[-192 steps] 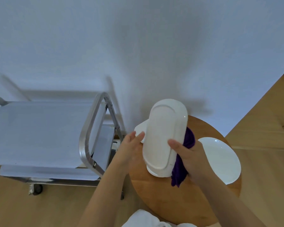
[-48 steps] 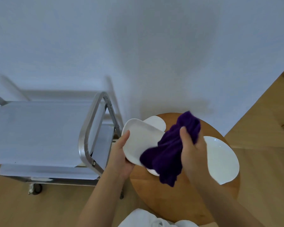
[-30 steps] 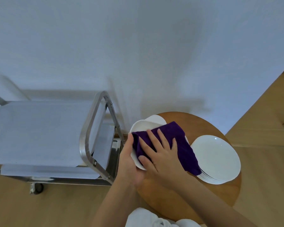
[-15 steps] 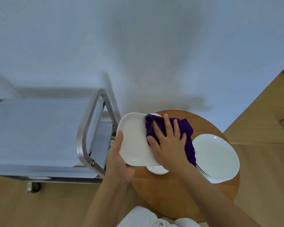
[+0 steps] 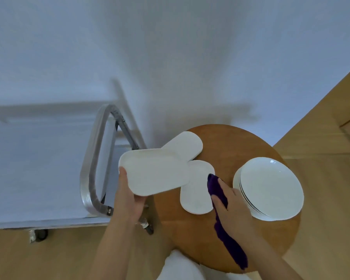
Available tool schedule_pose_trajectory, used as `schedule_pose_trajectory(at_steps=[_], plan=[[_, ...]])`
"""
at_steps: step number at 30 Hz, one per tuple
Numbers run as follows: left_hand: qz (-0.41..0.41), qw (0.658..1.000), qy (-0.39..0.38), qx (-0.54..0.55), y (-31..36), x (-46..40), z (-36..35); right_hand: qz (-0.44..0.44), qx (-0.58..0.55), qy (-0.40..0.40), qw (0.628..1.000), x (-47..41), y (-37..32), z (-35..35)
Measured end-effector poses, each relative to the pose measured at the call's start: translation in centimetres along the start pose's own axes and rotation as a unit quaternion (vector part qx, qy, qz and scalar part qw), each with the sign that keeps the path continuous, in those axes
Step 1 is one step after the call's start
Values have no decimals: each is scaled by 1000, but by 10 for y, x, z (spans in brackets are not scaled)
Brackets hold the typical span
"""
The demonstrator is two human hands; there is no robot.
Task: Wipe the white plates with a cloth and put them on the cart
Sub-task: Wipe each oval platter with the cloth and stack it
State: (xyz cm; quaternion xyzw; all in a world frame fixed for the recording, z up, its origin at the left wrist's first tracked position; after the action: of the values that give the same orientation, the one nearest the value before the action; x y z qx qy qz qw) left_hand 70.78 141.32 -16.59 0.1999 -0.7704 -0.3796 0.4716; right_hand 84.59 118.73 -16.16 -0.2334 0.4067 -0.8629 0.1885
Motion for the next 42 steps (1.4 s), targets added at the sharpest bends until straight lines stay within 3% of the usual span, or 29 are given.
schedule_pose_trajectory(at_steps=[5,17,20,22,24,26,30,36,42], plan=[[3,989,-8,-149,-16,-78,5,-79,-18,-34,996,11,27,-12],[123,984,59,-116,-75,-191,-52,-97,-81,-122,984,-14,31,-47],[143,980,75,-113,-83,-204,-59,-98,-93,-95,986,-24,32,-47],[128,974,73,-173,-84,-209,-63,-95,-96,-73,988,-29,31,-45],[86,934,67,-340,-86,-216,-65,-104,-93,-64,988,-33,33,-45],[57,864,91,-491,-89,-220,-57,-106,-93,-52,989,-37,34,-45],[100,765,137,-621,-96,-219,-41,-79,-97,-33,992,-44,31,-47],[164,749,114,-631,-123,-224,-29,-45,-105,-15,993,-54,30,-50],[104,737,128,-655,-121,-208,-32,-33,-101,-7,994,-58,30,-50]])
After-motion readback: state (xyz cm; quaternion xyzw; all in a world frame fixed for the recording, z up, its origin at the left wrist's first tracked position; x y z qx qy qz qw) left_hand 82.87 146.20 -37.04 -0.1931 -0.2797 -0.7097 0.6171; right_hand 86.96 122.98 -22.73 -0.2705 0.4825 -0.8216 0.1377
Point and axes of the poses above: each hand's wrist, its own x-axis away from the middle knuckle, its own z-axis out of the back of the hand, y = z × x, the point moved 7 cm from there along -x, towards the middle knuckle, and after that the axes turned 13 degrees about -x, right-handed, at the moved point
